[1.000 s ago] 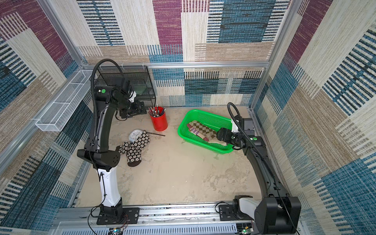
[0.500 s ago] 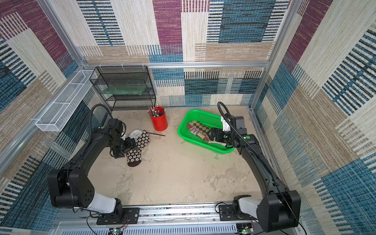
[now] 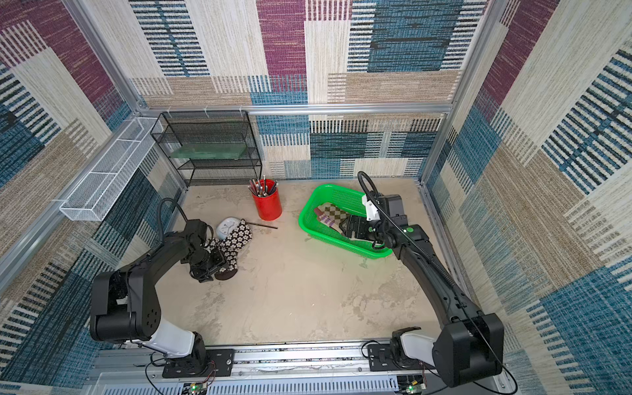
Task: Place the socks together as a pair
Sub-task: Pick up the sock at the center of the board.
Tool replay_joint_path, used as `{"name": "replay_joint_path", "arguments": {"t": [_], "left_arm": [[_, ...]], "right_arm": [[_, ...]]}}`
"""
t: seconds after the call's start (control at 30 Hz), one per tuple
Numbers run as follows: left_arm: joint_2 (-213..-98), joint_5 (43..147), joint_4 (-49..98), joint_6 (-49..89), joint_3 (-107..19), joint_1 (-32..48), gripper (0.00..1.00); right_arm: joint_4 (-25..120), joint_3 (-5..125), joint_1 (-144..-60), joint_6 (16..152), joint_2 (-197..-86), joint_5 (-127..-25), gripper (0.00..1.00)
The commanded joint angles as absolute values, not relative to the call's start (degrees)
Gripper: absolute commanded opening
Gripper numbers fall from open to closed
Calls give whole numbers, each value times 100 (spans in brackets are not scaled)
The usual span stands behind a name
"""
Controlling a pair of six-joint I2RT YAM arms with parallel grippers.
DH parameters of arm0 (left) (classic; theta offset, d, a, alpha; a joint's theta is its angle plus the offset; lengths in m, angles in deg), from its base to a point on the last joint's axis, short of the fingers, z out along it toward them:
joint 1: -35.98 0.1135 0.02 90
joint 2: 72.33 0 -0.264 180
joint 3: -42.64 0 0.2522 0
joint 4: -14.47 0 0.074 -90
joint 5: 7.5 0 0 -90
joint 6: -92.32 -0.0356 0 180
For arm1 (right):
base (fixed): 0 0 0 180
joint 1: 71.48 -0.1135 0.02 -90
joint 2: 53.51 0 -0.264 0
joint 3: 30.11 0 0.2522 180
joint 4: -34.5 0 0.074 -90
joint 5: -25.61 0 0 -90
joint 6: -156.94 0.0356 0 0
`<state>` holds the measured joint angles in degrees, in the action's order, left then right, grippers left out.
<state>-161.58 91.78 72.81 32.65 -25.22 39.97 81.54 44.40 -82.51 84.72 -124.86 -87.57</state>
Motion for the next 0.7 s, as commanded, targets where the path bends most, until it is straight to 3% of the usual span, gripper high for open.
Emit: {"name": "replay_joint_path", "arguments": {"t": [0.0,0.17,0.27,0.37,0.67], "left_arm": [[-16215,9060,6829,3507,-2387,4012,64],[-16521,9124,6370,3599,-2326,4012,53],[-16592,9345,6107,3567,-2291,4011,30],[-16311,9516,6370,3458,-2368,3978,19],[-14753,9835,7287,3325,-2121,3937,17]], "right_arm": [[7955,4414,-8265,8519,-12489,-8834,96],[7896,4417,-8307,8580,-12548,-8879,96],[7864,4420,-8333,8616,-12550,-8874,96],[7897,4438,-8360,8628,-12536,-8853,96],[7788,4325,-8387,8695,-12573,-8888,96]]}}
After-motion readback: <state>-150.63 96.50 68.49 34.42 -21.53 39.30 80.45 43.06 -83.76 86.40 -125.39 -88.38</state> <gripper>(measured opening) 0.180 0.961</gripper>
